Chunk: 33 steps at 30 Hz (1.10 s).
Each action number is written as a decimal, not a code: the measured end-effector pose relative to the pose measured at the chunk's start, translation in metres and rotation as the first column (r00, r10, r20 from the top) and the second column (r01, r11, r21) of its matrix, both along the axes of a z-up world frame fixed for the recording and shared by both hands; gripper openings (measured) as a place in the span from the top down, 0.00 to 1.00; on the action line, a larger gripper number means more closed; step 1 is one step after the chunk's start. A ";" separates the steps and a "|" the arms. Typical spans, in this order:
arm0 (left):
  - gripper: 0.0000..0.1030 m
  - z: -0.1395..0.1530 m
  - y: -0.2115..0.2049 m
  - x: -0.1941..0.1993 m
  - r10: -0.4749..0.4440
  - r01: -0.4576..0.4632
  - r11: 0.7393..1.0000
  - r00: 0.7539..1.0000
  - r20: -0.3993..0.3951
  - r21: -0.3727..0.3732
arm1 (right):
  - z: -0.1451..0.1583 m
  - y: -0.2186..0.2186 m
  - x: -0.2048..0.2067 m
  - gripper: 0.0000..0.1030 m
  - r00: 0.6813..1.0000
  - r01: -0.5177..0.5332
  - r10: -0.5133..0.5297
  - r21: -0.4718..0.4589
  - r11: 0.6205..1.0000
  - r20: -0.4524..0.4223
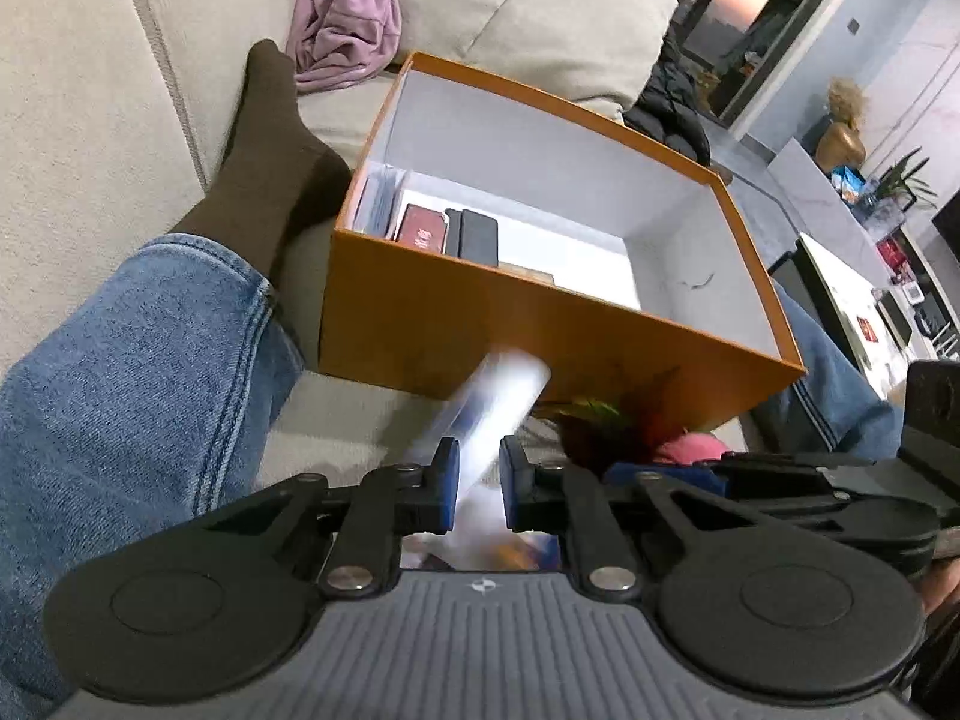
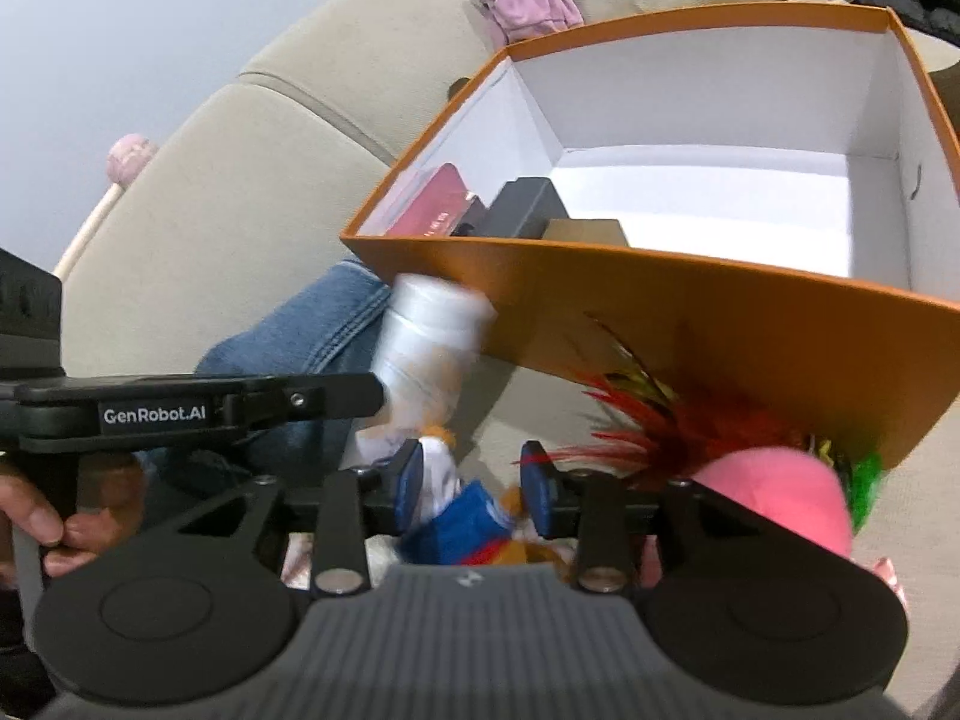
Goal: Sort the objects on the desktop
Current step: 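Lift the lotion bottle with the left gripper toward the orange box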
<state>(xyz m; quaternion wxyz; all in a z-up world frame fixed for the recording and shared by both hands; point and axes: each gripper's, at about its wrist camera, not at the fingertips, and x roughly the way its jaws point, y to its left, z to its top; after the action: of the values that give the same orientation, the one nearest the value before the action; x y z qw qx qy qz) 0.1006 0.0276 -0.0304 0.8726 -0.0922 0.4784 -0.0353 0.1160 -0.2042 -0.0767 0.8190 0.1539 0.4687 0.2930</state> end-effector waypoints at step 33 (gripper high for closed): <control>0.43 -0.032 0.016 0.019 0.081 -0.073 0.981 0.996 -0.034 0.181 | -0.044 0.027 0.059 0.84 0.991 0.049 -0.062 -0.115 0.992 -0.120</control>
<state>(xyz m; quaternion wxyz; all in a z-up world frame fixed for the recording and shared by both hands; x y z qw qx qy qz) 0.1198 0.0433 -0.0621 0.8679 -0.0323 0.4937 0.0438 0.1749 -0.1776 -0.1209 0.8037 0.1388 0.5295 0.2334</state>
